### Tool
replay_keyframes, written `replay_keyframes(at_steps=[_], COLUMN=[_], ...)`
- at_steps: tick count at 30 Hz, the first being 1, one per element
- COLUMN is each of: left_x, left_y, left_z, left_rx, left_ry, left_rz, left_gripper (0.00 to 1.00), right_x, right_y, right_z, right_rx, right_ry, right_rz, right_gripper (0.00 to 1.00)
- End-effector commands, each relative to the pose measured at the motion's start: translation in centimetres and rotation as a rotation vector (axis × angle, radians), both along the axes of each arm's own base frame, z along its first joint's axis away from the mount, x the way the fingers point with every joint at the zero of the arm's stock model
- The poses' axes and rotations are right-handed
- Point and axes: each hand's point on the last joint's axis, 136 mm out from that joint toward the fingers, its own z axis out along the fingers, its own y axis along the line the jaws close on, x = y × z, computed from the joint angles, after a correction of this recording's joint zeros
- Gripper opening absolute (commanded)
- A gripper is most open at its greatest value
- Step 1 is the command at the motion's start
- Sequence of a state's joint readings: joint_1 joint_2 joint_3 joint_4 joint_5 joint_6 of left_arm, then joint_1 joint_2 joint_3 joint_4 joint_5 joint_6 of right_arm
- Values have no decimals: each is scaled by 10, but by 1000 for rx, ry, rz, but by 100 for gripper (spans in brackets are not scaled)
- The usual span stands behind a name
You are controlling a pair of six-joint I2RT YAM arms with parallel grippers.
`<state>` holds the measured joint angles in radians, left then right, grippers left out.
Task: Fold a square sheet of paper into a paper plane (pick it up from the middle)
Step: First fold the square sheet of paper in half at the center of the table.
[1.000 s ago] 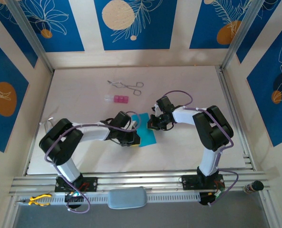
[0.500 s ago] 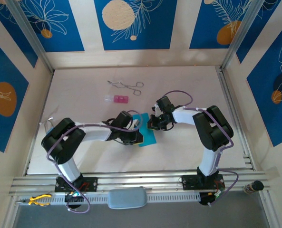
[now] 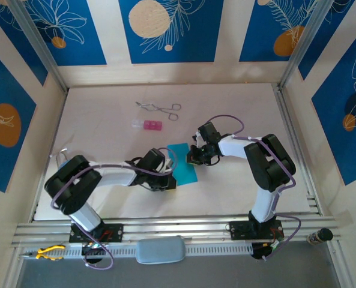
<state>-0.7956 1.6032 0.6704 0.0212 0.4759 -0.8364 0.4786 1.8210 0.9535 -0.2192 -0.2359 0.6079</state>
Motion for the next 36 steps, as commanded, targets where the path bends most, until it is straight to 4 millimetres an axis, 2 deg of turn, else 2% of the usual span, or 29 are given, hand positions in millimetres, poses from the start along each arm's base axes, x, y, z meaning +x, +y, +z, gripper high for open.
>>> replay_keyframes(at_steps=[1,5,8,11,14,18,21,24,29,32,36], left_x=[15,52,85,115,134,146,154,161,166,166,167], left_y=[4,15,17,12,6,-6,-9,-14,-15,-20,-18], left_z=[34,64,77,84,85,79,75,77,77,74,63], left_rx=[28,63,17,-63,-111,-116,-112,-122,-134,-162,-119], left_ry=[-118,-201,-193,-161,-140,-110,-93,-98,-75,-88,-75], left_rz=[15,83,151,198,215,204,220,227,292,292,288], left_gripper=[10,11,11,11,11,11,12,11,11,12,12], right_x=[-44,-38,-31,-25,-21,-22,-22,-31,-50,-52,-49], right_y=[-32,-19,-9,1,-2,-12,-20,-25,-31,-41,-43], right_z=[-31,-9,9,32,46,63,82,95,88,73,74], right_rx=[-168,-106,-29,42,50,63,97,142,71,24,114], right_ry=[176,166,157,119,79,29,-48,-65,-85,-91,18], right_rz=[-26,-55,-87,-105,-125,-151,-161,-175,-146,-172,-193], right_gripper=[0,0,2,8,14,21,37,40,37,36,31])
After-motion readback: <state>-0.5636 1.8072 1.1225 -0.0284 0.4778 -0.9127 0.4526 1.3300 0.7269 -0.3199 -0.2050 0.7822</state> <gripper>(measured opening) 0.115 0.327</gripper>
